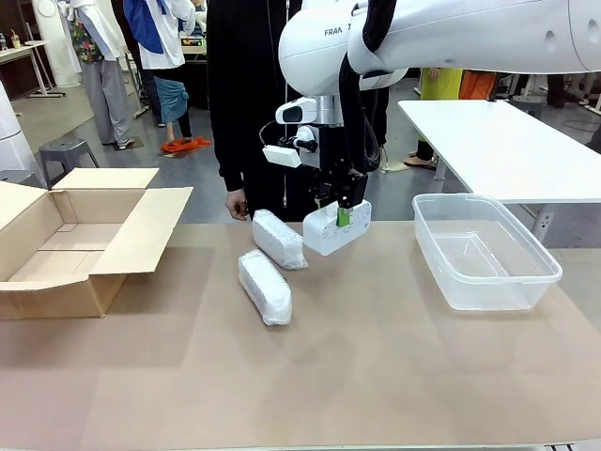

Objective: Separate and place wrapped and unwrapped clocks.
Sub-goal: If the picked Digital clock is wrapped, place it in the Package Box ; if not, place it in the Organizing box.

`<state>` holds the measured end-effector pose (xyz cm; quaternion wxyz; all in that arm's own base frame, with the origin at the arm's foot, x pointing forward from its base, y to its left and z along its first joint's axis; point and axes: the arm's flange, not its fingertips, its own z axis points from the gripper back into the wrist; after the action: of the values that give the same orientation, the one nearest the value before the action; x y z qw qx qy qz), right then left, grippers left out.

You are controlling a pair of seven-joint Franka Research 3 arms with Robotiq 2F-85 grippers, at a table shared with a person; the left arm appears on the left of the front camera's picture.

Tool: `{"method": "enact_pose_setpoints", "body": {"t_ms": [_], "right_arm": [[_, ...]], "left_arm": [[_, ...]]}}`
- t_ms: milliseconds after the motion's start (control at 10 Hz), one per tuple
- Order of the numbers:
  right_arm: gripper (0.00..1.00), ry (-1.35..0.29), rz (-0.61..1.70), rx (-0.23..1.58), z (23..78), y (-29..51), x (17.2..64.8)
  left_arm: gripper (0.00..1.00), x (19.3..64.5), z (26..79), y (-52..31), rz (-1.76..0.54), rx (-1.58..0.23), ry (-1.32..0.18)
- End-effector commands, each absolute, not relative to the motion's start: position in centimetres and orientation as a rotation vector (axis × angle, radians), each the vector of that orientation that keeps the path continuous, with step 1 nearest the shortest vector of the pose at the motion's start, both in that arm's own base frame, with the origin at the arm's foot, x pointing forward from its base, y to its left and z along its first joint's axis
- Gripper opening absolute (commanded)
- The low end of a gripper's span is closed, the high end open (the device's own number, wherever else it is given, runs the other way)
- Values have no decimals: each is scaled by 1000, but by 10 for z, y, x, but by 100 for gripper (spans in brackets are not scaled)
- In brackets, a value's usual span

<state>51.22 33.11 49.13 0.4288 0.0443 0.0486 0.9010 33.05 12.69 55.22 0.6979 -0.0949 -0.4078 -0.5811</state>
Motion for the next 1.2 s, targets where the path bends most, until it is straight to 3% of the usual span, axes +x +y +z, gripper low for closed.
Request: {"method": "enact_pose_setpoints", "body": {"t_ms": [0, 700, 800, 1100], "right_arm": [[32, 131, 2229, 83, 490, 328, 508], [32, 131, 2229, 83, 490, 328, 508], [52, 121, 2249, 111, 491, 331, 512], [52, 244, 2133, 178, 473, 320, 524]], "left_arm": [[100, 332, 552, 128, -1314, -215, -930], [100, 332, 552, 128, -1314, -215, -930], [100, 332, 552, 128, -1314, -215, -930], [100, 332, 552, 128, -1314, -215, -930]]}}
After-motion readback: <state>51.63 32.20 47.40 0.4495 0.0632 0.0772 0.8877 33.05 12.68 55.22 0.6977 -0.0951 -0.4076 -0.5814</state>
